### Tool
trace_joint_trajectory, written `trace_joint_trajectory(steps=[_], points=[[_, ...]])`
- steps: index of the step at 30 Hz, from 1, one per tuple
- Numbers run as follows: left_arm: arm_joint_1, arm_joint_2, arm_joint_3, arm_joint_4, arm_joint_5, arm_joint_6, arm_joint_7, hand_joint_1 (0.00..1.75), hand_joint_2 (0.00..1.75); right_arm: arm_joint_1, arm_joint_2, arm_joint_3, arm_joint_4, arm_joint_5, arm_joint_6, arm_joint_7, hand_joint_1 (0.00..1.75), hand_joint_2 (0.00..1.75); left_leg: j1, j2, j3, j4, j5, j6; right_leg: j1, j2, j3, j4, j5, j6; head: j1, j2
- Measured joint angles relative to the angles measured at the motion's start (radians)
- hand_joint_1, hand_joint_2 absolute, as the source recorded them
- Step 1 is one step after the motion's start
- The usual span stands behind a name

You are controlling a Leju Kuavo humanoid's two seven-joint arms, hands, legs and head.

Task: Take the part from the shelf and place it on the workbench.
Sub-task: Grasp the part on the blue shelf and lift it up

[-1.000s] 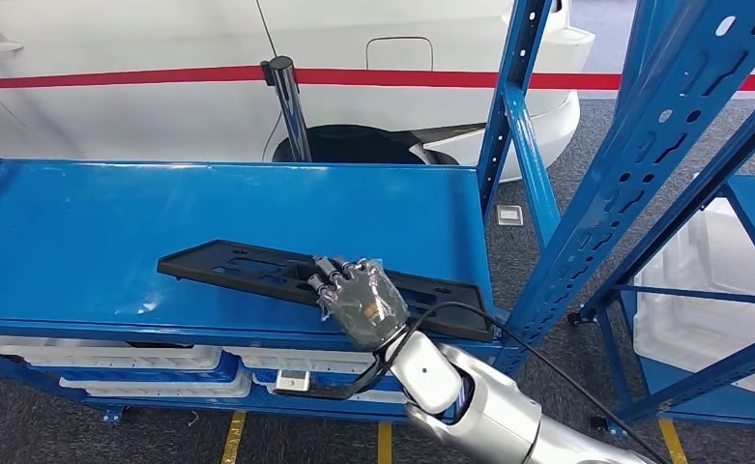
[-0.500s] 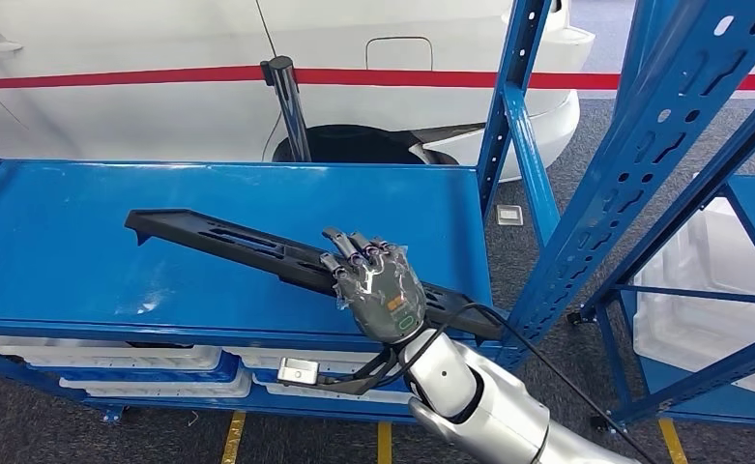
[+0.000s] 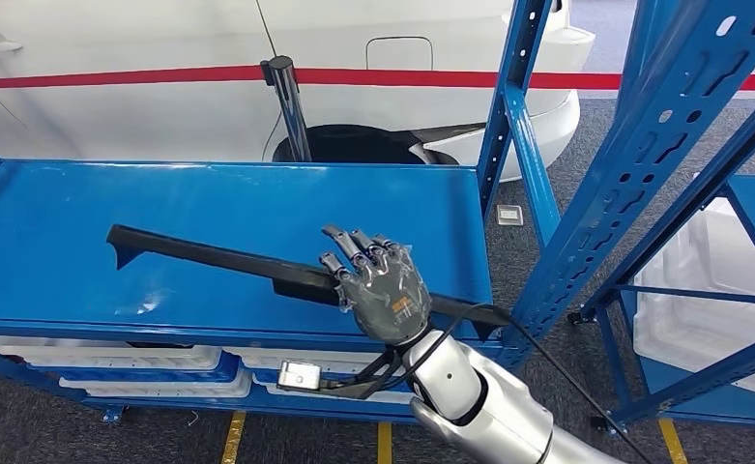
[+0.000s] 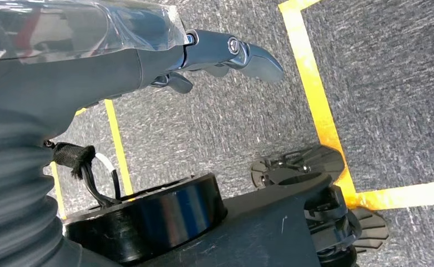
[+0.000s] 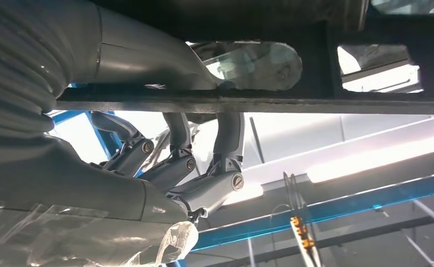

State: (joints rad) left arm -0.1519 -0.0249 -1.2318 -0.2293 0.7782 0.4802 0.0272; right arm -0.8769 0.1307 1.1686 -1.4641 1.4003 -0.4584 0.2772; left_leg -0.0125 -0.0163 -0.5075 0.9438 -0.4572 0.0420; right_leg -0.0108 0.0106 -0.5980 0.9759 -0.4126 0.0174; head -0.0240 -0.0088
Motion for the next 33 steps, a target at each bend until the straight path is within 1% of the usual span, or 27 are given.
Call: trace_joint_trajectory(steps=[1, 3, 4, 5, 6, 8, 9, 10, 11, 12, 13, 14, 15, 18, 19, 20, 21, 23, 24, 25, 26, 27, 28, 29, 30, 31, 33], points=[[0.000, 0.000, 0.000, 0.000, 0.000, -0.001, -0.001, 0.00, 1.75, 0.001, 0.000, 0.001, -0.003, 0.000, 0.002, -0.002, 1.75, 1.75, -0.001, 0.000, -0.001, 0.001, 0.000, 0.004, -0.002, 0.000, 0.000, -0.002, 0.002, 0.003, 0.000, 0.000], [-0.001, -0.001, 0.000, 0.000, -0.002, -0.004, -0.002, 0.00, 1.75, 0.003, 0.000, 0.001, -0.010, 0.000, 0.005, -0.004, 1.75, 1.75, 0.003, 0.002, 0.006, -0.016, 0.015, 0.011, 0.001, 0.001, 0.003, -0.005, 0.004, 0.009, 0.000, 0.000], [-0.002, -0.002, 0.000, 0.000, -0.003, -0.006, -0.002, 0.00, 1.75, 0.003, 0.000, 0.000, -0.014, 0.000, 0.005, -0.004, 1.75, 1.75, 0.008, 0.004, 0.011, -0.030, 0.025, 0.013, 0.002, 0.001, -0.001, 0.004, -0.008, 0.014, 0.000, 0.000], [-0.003, -0.002, 0.000, 0.000, -0.004, -0.007, -0.002, 0.00, 1.75, 0.003, -0.001, 0.000, -0.018, 0.000, 0.005, -0.004, 1.75, 1.75, 0.014, 0.007, 0.015, -0.043, 0.036, 0.015, 0.004, 0.000, -0.012, 0.035, -0.031, 0.019, 0.000, 0.000], [-0.004, -0.003, 0.000, 0.000, -0.004, -0.008, -0.002, 0.00, 1.75, 0.004, -0.002, 0.000, -0.021, 0.000, 0.005, -0.004, 1.75, 1.75, 0.018, 0.010, 0.017, -0.050, 0.042, 0.015, 0.001, 0.000, -0.034, 0.088, -0.065, 0.023, 0.001, 0.000], [-0.004, -0.004, 0.000, 0.000, -0.004, -0.011, -0.002, 0.00, 1.75, 0.007, -0.006, 0.000, -0.024, 0.000, 0.006, -0.004, 1.75, 1.75, 0.022, 0.013, 0.015, -0.052, 0.046, 0.014, -0.005, -0.001, -0.088, 0.221, -0.124, 0.036, 0.001, 0.000], [-0.003, -0.004, 0.000, 0.000, -0.004, -0.012, -0.002, 0.00, 1.75, 0.010, -0.008, 0.000, -0.024, -0.001, 0.007, -0.005, 1.75, 1.75, 0.025, 0.014, 0.014, -0.052, 0.046, 0.012, -0.011, -0.002, -0.102, 0.258, -0.131, 0.043, 0.001, 0.000], [-0.003, -0.004, 0.000, 0.000, -0.004, -0.013, -0.002, 0.00, 1.75, 0.011, -0.010, 0.000, -0.024, -0.002, 0.007, -0.005, 1.75, 1.75, 0.029, 0.014, 0.014, -0.050, 0.046, 0.009, -0.016, -0.004, -0.099, 0.259, -0.119, 0.050, 0.001, 0.000], [-0.004, -0.004, 0.000, 0.000, -0.004, -0.013, -0.001, 0.00, 1.75, 0.012, -0.011, 0.000, -0.024, -0.003, 0.008, -0.006, 1.75, 1.75, 0.034, 0.014, 0.013, -0.047, 0.044, 0.004, -0.022, -0.006, -0.074, 0.216, -0.090, 0.057, 0.001, 0.000], [-0.004, -0.004, 0.000, 0.000, -0.004, -0.013, -0.001, 0.00, 1.75, 0.012, -0.012, 0.000, -0.025, -0.005, 0.008, -0.007, 1.75, 1.75, 0.039, 0.014, 0.011, -0.040, 0.041, -0.004, -0.029, -0.009, -0.035, 0.142, -0.057, 0.067, 0.001, 0.000], [-0.006, -0.003, 0.000, 0.000, -0.005, -0.013, -0.001, 0.00, 1.75, 0.012, -0.012, 0.001, -0.026, -0.006, 0.008, -0.008, 1.75, 1.75, 0.041, 0.012, 0.007, -0.033, 0.037, -0.014, -0.031, -0.009, 0.002, 0.076, -0.035, 0.073, 0.001, 0.000], [-0.008, -0.002, 0.000, 0.000, -0.005, -0.013, 0.000, 0.00, 1.75, 0.011, -0.011, 0.001, -0.028, -0.007, 0.008, -0.009, 1.75, 1.75, 0.042, 0.011, 0.002, -0.024, 0.033, -0.024, -0.032, -0.007, 0.024, 0.032, -0.021, 0.073, 0.001, 0.000], [-0.010, -0.002, 0.000, 0.000, -0.006, -0.013, 0.000, 0.00, 1.75, 0.011, -0.011, 0.002, -0.030, -0.008, 0.008, -0.009, 1.75, 1.75, 0.040, 0.008, -0.005, -0.015, 0.031, -0.032, -0.033, -0.005, 0.032, 0.011, -0.022, 0.066, 0.001, 0.000], [-0.012, -0.002, 0.000, 0.000, -0.007, -0.013, 0.001, 0.00, 1.75, 0.008, -0.008, 0.003, -0.034, -0.009, 0.008, -0.010, 1.75, 1.75, 0.042, 0.005, -0.022, -0.002, 0.033, -0.049, -0.031, 0.000, 0.013, 0.019, -0.026, 0.029, 0.000, 0.000], [-0.011, -0.002, 0.000, 0.000, -0.007, -0.012, 0.002, 0.00, 1.75, 0.007, -0.007, 0.003, -0.034, -0.009, 0.008, -0.010, 1.75, 1.75, 0.044, 0.006, -0.029, 0.010, 0.021, -0.052, -0.030, 0.000, 0.007, 0.019, -0.021, 0.019, 0.000, 0.000], [-0.012, -0.001, 0.000, 0.000, -0.008, -0.012, 0.002, 0.00, 1.75, 0.006, -0.007, 0.003, -0.034, -0.009, 0.008, -0.010, 1.75, 1.75, 0.046, 0.007, -0.044, 0.043, -0.006, -0.053, -0.029, 0.000, 0.001, 0.018, -0.015, 0.010, 0.000, 0.000], [-0.012, -0.001, 0.000, 0.000, -0.009, -0.012, 0.003, 0.00, 1.75, 0.005, -0.006, 0.003, -0.034, -0.009, 0.008, -0.010, 1.75, 1.75, 0.046, 0.008, -0.066, 0.097, -0.046, -0.054, -0.027, 0.000, -0.006, 0.017, -0.009, 0.001, 0.000, 0.000], [-0.013, -0.001, 0.000, 0.000, -0.011, -0.012, 0.005, 0.00, 1.75, 0.004, -0.006, 0.003, -0.034, -0.009, 0.008, -0.010, 1.75, 1.75, 0.043, 0.009, -0.121, 0.244, -0.133, -0.052, -0.020, -0.001, -0.023, 0.017, 0.003, -0.009, 0.000, 0.000], [-0.014, -0.001, 0.000, 0.000, -0.012, -0.012, 0.007, 0.00, 1.75, 0.005, -0.007, 0.003, -0.034, -0.010, 0.008, -0.010, 1.75, 1.75, 0.041, 0.009, -0.137, 0.297, -0.156, -0.050, -0.015, -0.001, -0.031, 0.017, 0.010, -0.011, 0.000, 0.000], [-0.014, -0.001, 0.000, 0.000, -0.013, -0.012, 0.009, 0.00, 1.75, 0.005, -0.007, 0.004, -0.034, -0.010, 0.008, -0.011, 1.75, 1.75, 0.038, 0.009, -0.136, 0.316, -0.160, -0.045, -0.010, -0.001, -0.039, 0.017, 0.017, -0.013, 0.000, 0.000], [-0.015, -0.001, 0.000, 0.000, -0.014, -0.012, 0.011, 0.00, 1.75, 0.005, -0.007, 0.004, -0.034, -0.011, 0.007, -0.011, 1.75, 1.75, 0.034, 0.009, -0.114, 0.292, -0.145, -0.037, -0.004, -0.001, -0.047, 0.017, 0.024, -0.015, 0.000, 0.000], [-0.017, -0.001, 0.000, 0.000, -0.015, -0.012, 0.012, 0.00, 1.75, 0.004, -0.007, 0.005, -0.034, -0.012, 0.007, -0.012, 1.75, 1.75, 0.027, 0.009, -0.073, 0.230, -0.119, -0.025, 0.000, 0.000, -0.055, 0.017, 0.031, -0.015, 0.000, 0.000], [-0.019, -0.001, 0.000, 0.000, -0.016, -0.012, 0.013, 0.00, 1.75, 0.004, -0.006, 0.005, -0.035, -0.014, 0.006, -0.012, 1.75, 1.75, 0.019, 0.009, -0.022, 0.148, -0.095, -0.010, 0.003, 0.000, -0.060, 0.017, 0.038, -0.015, 0.000, 0.000], [-0.022, 0.000, 0.000, 0.000, -0.018, -0.012, 0.013, 0.00, 1.75, 0.003, -0.006, 0.005, -0.036, -0.016, 0.005, -0.012, 1.75, 1.75, 0.011, 0.011, 0.022, 0.076, -0.074, 0.000, 0.005, 0.000, -0.064, 0.016, 0.046, -0.013, 0.000, 0.000], [-0.024, 0.000, 0.000, 0.000, -0.019, -0.011, 0.014, 0.00, 1.75, 0.002, -0.006, 0.005, -0.037, -0.017, 0.005, -0.013, 1.75, 1.75, 0.004, 0.012, 0.050, 0.027, -0.060, 0.006, 0.006, -0.001, -0.065, 0.013, 0.053, -0.010, 0.000, 0.000], [-0.026, 0.000, 0.000, 0.000, -0.019, -0.011, 0.014, 0.00, 1.75, 0.002, -0.005, 0.005, -0.038, -0.018, 0.004, -0.013, 1.75, 1.75, -0.002, 0.013, 0.061, 0.003, -0.053, 0.008, 0.004, -0.002, -0.066, 0.011, 0.061, -0.005, 0.000, 0.000], [-0.026, -0.001, 0.000, 0.000, -0.020, -0.011, 0.016, 0.00, 1.75, 0.002, -0.004, 0.005, -0.040, -0.018, 0.004, -0.014, 1.75, 1.75, -0.006, 0.012, 0.049, -0.005, -0.034, 0.007, 0.004, -0.004, -0.068, 0.002, 0.081, 0.008, 0.000, 0.000]])
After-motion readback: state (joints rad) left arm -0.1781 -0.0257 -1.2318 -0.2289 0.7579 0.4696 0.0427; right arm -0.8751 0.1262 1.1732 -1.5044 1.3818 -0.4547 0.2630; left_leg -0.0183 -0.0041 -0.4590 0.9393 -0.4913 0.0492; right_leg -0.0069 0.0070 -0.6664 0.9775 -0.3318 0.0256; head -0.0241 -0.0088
